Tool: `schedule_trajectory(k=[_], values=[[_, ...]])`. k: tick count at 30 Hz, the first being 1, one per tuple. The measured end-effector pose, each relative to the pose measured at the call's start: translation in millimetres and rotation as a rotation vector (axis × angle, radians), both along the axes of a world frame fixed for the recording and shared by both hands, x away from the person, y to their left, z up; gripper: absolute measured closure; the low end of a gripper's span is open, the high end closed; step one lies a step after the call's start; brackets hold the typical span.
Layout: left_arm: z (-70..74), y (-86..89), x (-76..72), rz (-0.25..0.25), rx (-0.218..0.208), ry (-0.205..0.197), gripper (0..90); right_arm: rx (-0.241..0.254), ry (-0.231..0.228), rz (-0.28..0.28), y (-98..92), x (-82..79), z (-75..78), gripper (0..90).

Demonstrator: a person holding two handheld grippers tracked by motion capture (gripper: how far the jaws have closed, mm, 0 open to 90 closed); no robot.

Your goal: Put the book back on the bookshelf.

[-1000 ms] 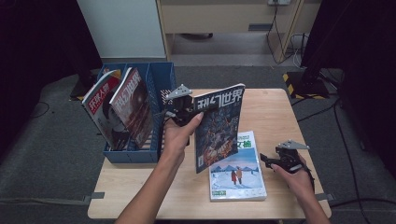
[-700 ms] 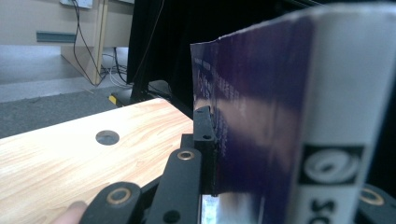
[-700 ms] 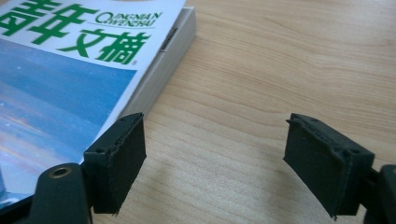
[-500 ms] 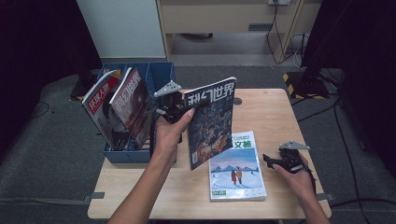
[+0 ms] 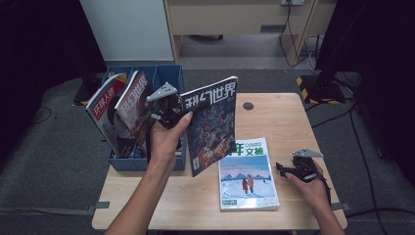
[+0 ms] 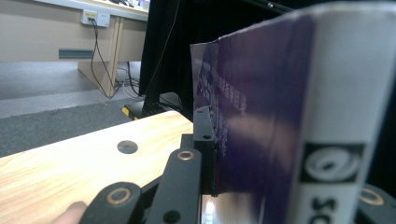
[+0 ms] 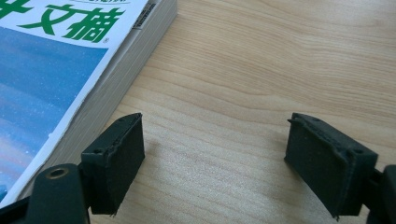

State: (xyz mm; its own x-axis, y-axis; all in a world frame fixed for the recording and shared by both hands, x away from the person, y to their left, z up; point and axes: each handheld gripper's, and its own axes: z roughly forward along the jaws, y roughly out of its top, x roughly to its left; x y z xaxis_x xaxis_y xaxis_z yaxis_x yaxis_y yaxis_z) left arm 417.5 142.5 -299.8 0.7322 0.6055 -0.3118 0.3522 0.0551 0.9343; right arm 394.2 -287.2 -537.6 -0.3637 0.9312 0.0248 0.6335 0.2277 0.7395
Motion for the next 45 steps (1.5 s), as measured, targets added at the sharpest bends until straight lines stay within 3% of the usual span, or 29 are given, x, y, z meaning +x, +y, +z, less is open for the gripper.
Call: schedule_trajectory(k=[13, 45], values=[[8.9, 24.7, -10.4, 0.028, -0.008, -0.023, 82.1, -0.019, 0.001, 0.0, 1.4, -0.7, -0.3, 18.2], [16.4, 83.6, -27.0, 0.121, -0.032, -0.039, 82.1, -0.019, 0.002, 0.001, 1.4, -1.0, -0.3, 18.2]])
